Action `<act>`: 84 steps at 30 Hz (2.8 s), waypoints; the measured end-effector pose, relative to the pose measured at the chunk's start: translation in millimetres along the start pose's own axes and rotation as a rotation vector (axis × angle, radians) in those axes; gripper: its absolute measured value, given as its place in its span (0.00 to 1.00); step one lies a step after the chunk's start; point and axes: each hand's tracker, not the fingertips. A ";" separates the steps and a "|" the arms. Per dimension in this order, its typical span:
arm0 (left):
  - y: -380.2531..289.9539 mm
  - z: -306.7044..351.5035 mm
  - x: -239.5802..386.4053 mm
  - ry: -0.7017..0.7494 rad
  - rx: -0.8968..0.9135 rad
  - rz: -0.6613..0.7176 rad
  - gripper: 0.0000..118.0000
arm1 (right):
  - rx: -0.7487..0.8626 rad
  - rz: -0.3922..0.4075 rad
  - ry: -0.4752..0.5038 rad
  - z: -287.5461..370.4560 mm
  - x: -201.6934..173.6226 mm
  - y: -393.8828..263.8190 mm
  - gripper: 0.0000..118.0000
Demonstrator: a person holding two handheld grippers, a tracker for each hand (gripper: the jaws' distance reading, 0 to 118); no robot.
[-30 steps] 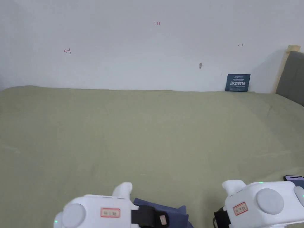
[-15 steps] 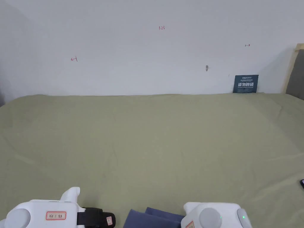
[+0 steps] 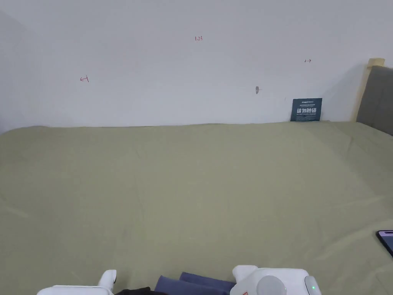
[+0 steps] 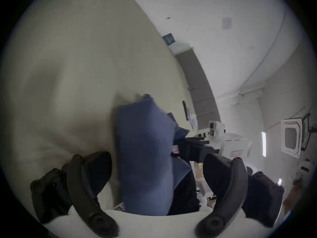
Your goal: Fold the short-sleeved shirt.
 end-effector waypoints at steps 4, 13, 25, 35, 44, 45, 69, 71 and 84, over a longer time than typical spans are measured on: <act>3.0 -23.8 5.9 0.017 -0.028 0.050 0.91 | -0.002 -0.006 0.004 0.4 -0.2 1.0 0.00; -9.2 -24.2 23.9 0.158 0.011 -0.015 0.21 | 0.009 -0.014 -0.021 6.2 -10.2 1.5 0.00; 38.6 79.2 12.3 0.261 0.142 -0.012 0.21 | 0.050 0.088 0.054 2.4 -88.5 31.9 0.00; 77.0 227.3 -40.7 0.402 0.257 0.041 0.21 | 0.021 0.222 0.122 -51.5 -224.9 87.4 0.00; 114.6 340.2 -97.2 0.574 0.248 0.100 0.21 | 0.008 0.313 0.140 -108.1 -343.6 127.1 0.00; 117.5 349.0 -101.5 0.575 0.246 0.107 0.21 | 0.006 0.321 0.145 -112.6 -351.9 128.9 0.00; 75.0 405.3 -57.2 0.849 0.467 0.120 0.00 | 0.023 0.290 0.134 -101.4 -323.4 126.1 0.00; 73.0 374.8 -39.8 0.825 0.435 0.111 0.00 | 0.033 0.262 0.111 -90.6 -292.6 121.6 0.00; 52.0 41.2 117.0 0.891 0.282 -0.284 0.00 | 0.123 0.126 -0.073 30.7 -45.3 68.0 0.00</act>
